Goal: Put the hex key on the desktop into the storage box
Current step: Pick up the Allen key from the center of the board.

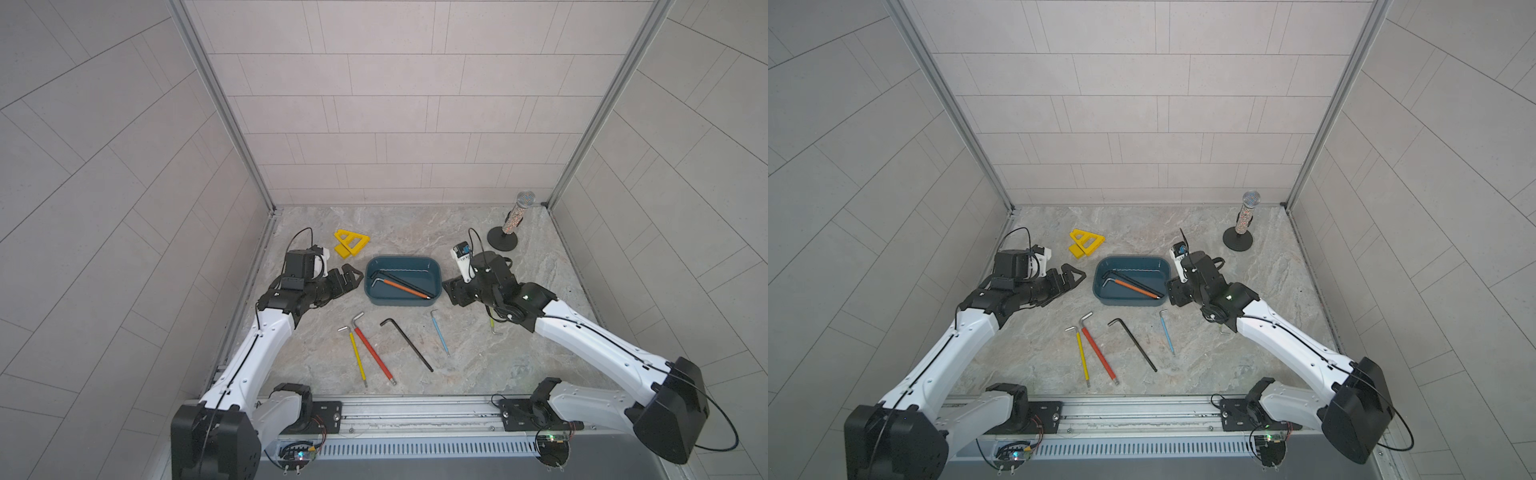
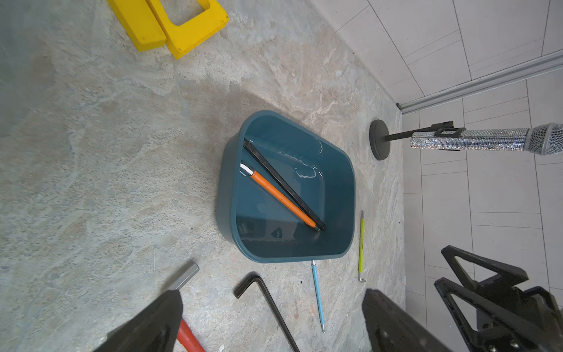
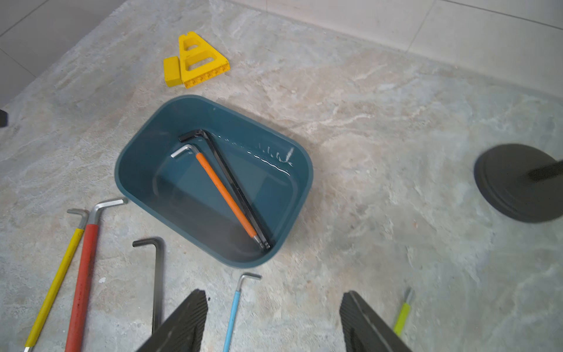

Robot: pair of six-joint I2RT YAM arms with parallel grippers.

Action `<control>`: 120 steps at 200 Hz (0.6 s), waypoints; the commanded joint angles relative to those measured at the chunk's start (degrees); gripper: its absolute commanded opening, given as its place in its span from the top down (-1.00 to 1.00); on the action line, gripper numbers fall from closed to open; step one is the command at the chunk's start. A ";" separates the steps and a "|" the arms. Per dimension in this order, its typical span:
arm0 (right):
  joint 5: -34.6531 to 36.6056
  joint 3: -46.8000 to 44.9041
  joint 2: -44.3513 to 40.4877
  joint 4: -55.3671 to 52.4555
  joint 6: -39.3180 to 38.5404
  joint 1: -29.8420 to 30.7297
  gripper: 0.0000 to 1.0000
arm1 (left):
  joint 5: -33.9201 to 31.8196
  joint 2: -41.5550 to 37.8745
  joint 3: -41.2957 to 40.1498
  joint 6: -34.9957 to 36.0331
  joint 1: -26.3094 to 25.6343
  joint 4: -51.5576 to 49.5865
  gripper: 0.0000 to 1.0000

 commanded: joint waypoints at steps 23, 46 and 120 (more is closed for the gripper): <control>11.66 -4.06 -9.32 -8.19 4.93 -0.82 -0.54 | -3.55 -0.92 1.82 2.96 -0.21 -1.60 -1.00; 12.00 -2.81 -9.98 -13.30 6.34 -4.70 -0.54 | -4.71 -1.01 2.25 3.55 -0.15 -2.26 -1.00; 0.77 0.28 0.96 -15.50 9.86 -16.94 -0.34 | -4.30 0.66 3.09 3.25 -0.15 -3.30 -1.00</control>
